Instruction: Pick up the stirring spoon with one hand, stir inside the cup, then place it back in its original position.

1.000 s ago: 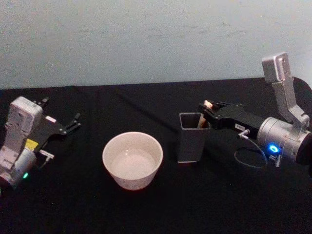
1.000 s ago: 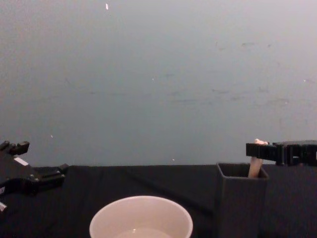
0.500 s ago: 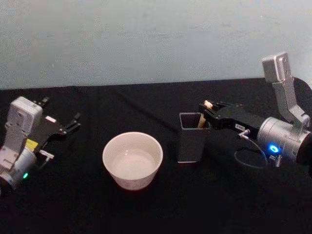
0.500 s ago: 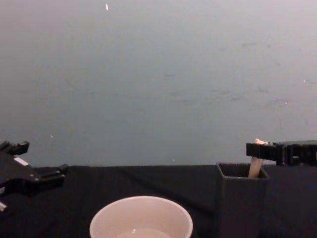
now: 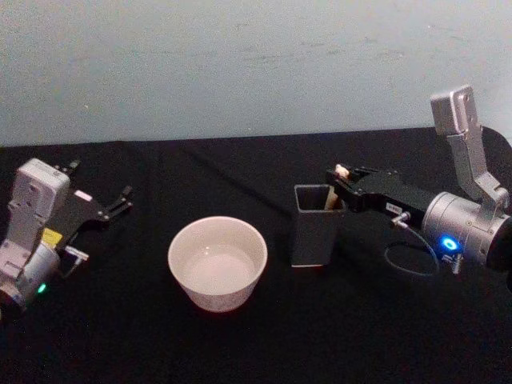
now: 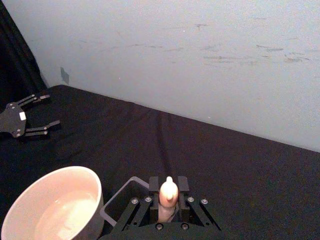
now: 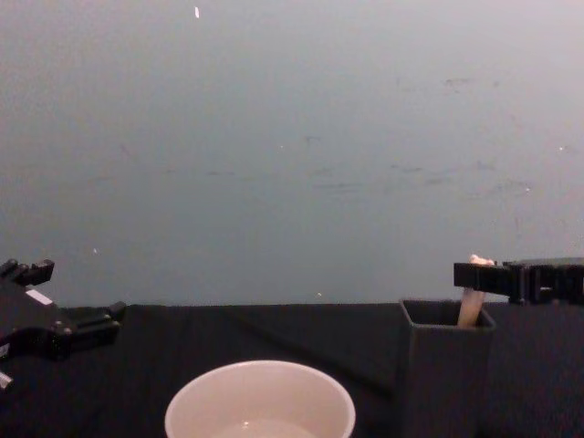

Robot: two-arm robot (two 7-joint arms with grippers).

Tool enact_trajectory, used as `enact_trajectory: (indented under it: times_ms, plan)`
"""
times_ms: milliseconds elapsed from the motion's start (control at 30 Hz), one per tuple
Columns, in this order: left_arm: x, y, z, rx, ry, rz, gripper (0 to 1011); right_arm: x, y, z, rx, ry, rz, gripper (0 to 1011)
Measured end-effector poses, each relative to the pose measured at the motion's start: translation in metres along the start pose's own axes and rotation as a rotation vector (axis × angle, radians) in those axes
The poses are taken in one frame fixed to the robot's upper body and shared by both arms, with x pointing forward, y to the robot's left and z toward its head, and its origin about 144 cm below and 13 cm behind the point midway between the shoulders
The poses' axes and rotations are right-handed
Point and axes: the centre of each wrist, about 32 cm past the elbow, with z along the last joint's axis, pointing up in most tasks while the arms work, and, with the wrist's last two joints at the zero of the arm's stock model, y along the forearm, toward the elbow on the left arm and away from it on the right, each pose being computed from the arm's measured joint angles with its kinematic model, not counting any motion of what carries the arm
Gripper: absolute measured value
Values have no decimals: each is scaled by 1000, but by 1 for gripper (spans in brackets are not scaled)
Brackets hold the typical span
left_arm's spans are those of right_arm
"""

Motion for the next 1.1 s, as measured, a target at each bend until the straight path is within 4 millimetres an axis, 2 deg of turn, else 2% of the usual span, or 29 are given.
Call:
enact_trajectory:
  times_ms: [833,900,933,1100]
  plan:
    - [0,0,0,0,0,0,1001,0,0,0,0,1,0,230]
    - [0,0,0,0,0,0,1001,0,0,0,0,1,0,280]
    - [0,0,0,0,0,0,1001,0,0,0,0,1,0,346]
    - [0,0,0,0,0,0,1001,0,0,0,0,1,0,481]
